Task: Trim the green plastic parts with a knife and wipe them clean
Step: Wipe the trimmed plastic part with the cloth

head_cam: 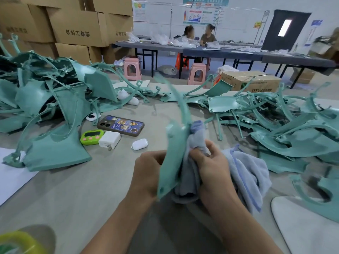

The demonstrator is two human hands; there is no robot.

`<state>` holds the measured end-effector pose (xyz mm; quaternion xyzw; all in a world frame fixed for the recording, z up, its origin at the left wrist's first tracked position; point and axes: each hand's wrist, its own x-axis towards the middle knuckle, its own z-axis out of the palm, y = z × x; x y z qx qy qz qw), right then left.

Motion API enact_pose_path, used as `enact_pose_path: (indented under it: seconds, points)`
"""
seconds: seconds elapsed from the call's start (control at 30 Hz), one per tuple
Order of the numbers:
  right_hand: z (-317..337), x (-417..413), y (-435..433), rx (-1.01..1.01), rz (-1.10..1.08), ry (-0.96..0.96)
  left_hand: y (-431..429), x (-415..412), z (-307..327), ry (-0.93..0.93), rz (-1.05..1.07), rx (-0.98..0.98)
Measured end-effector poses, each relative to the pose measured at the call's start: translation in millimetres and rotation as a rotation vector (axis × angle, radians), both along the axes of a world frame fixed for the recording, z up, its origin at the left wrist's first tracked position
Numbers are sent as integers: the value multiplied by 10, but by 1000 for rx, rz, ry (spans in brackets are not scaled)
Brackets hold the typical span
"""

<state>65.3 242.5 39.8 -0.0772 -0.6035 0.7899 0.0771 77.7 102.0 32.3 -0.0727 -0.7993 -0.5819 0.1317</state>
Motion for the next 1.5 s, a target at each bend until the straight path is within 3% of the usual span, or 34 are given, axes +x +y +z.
enact_pose_path:
  seconds: [0.1,0.17,0.23,0.33,0.47,0.53,0.6,0.77,0.9,0.97,1.1,1.23,1.33,1.5]
  points:
    - [-29,-104,125,-71,-162,-75,4,41,24,74,-231,-131]
    - [-86,-105,140,42,-233,-103,78,52,-17,54,-398,12]
    - [-122,-44,65,243,-210,-46,195,53,-91,23,-321,199]
    - [-121,86,-54,597,-149,108,257,57,-104,48,-30,365]
    - [-41,208,-74,1105,-61,345,84,-1,-52,122,153,333]
    - [-21,230,-79,1092,31,453,15,-31,-61,124,198,234]
    - [5,236,-86,953,82,503,-25,-54,-67,117,174,191]
    - [42,233,-108,810,-47,570,-5,10,-100,77,80,-84]
    - [-37,283,-115,917,184,612,-71,-15,-112,125,72,-217]
    - [-18,261,-77,951,198,608,-53,-38,-87,93,53,-104]
    - [28,162,44,1068,-29,479,14,-82,0,-45,110,411]
    - [76,149,174,1161,-67,416,-151,-163,26,-71,278,650]
    - [107,96,208,1133,-104,414,-229,-161,112,-117,313,767]
    - [112,-66,297,1135,-155,355,-332,-122,161,-274,240,800]
